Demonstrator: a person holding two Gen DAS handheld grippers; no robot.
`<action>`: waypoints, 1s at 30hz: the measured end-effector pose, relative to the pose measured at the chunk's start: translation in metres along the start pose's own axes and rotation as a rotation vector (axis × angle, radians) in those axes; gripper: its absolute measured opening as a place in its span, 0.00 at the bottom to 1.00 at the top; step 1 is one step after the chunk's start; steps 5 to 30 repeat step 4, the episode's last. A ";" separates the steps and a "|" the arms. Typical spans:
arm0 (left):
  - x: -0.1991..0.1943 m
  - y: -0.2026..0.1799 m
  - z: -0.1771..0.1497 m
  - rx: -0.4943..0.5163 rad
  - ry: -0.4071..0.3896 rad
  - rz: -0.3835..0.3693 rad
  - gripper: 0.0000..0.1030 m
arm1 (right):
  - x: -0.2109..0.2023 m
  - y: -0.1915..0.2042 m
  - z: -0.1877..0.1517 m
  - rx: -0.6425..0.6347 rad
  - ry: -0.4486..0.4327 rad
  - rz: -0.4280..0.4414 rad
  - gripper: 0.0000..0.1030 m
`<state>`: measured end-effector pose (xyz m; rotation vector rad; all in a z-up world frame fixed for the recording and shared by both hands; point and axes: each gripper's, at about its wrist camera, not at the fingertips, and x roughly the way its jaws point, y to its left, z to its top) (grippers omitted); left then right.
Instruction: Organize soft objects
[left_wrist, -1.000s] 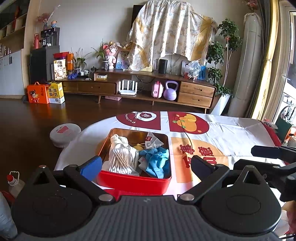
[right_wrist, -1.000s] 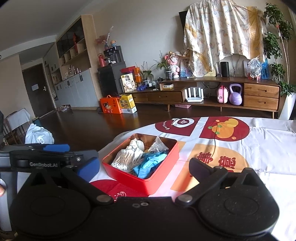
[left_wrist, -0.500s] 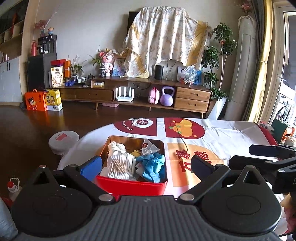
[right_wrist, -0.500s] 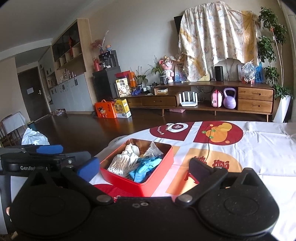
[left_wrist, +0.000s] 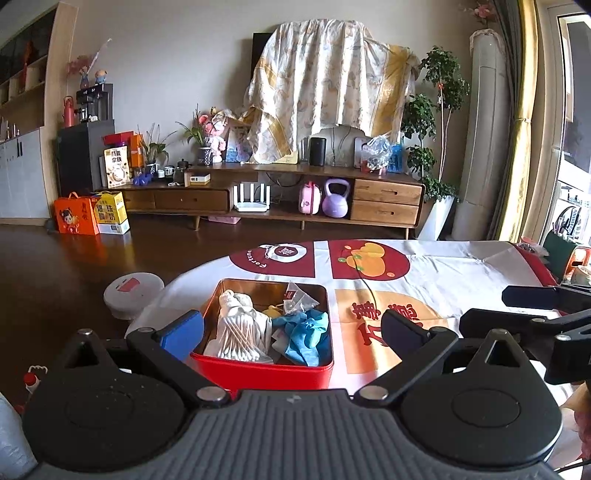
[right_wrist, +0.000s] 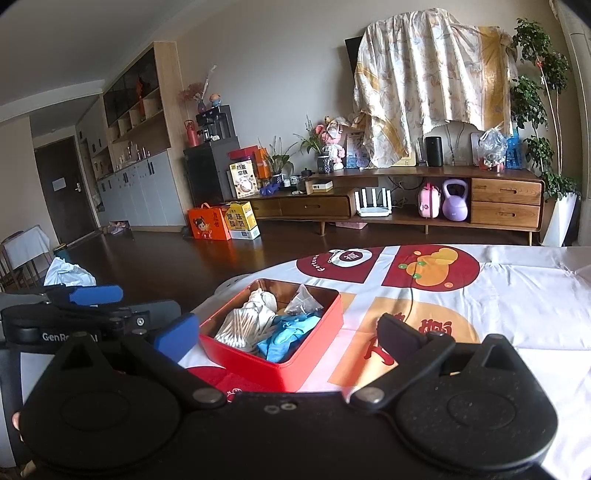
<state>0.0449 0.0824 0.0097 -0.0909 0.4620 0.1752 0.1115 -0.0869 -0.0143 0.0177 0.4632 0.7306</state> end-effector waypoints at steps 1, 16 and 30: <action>0.000 0.000 0.000 -0.003 0.004 -0.003 1.00 | -0.001 0.000 0.000 0.001 -0.001 -0.003 1.00; 0.001 0.001 0.000 -0.017 0.017 -0.011 1.00 | -0.003 -0.003 0.001 0.009 -0.001 -0.008 1.00; 0.001 0.001 0.000 -0.017 0.017 -0.011 1.00 | -0.003 -0.003 0.001 0.009 -0.001 -0.008 1.00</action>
